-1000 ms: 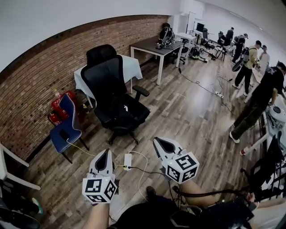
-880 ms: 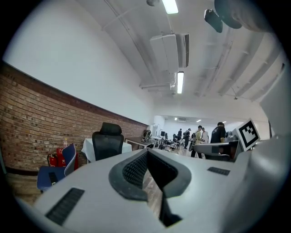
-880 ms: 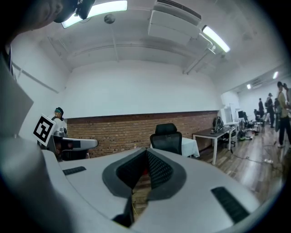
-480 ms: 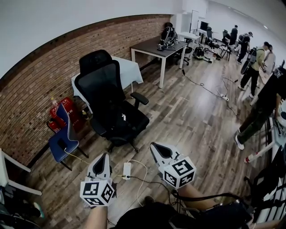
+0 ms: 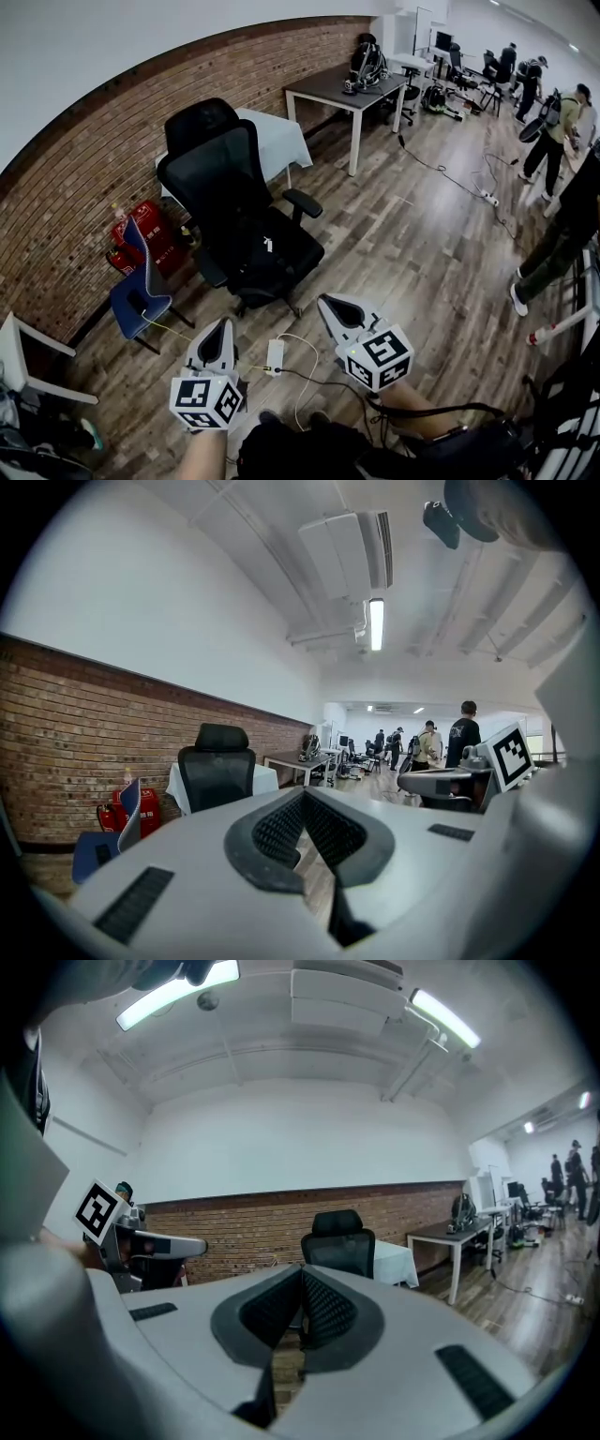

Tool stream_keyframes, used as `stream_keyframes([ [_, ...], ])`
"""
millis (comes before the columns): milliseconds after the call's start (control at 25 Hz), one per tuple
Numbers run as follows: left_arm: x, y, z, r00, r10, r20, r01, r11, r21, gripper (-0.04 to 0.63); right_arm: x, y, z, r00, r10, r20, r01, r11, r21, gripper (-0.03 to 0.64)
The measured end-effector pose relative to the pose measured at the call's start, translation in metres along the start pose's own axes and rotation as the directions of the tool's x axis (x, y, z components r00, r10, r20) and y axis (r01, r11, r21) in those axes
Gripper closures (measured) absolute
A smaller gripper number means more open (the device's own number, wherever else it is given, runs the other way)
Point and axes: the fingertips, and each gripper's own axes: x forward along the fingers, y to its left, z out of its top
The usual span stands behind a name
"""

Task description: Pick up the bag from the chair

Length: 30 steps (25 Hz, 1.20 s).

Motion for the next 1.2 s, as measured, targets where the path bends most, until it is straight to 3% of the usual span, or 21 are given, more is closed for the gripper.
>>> stream_keyframes([
  [240, 0.025, 0.036, -0.006, 1.000, 0.003, -0.016, -0.004, 1.000, -0.021, 0.586, 0.048, -0.002, -0.003, 0.999, 0.027, -0.030, -0.028, 1.000, -0.010, 0.601],
  [720, 0.088, 0.154, 0.011, 1.000, -0.012, 0.027, 0.014, 0.997, -0.080, 0.586, 0.186, 0.003, 0.021, 0.996, 0.028, -0.081, -0.036, 0.995, -0.098, 0.600],
  [960, 0.104, 0.218, 0.010, 0.999, -0.015, 0.044, 0.022, 0.989, -0.145, 0.586, 0.251, 0.014, 0.024, 0.987, 0.033, -0.158, -0.060, 0.984, -0.168, 0.598],
  [1200, 0.112, 0.263, 0.006, 0.999, 0.010, 0.032, -0.005, 0.989, -0.147, 0.586, 0.308, 0.027, 0.021, 0.972, 0.068, -0.225, -0.123, 0.963, -0.240, 0.586],
])
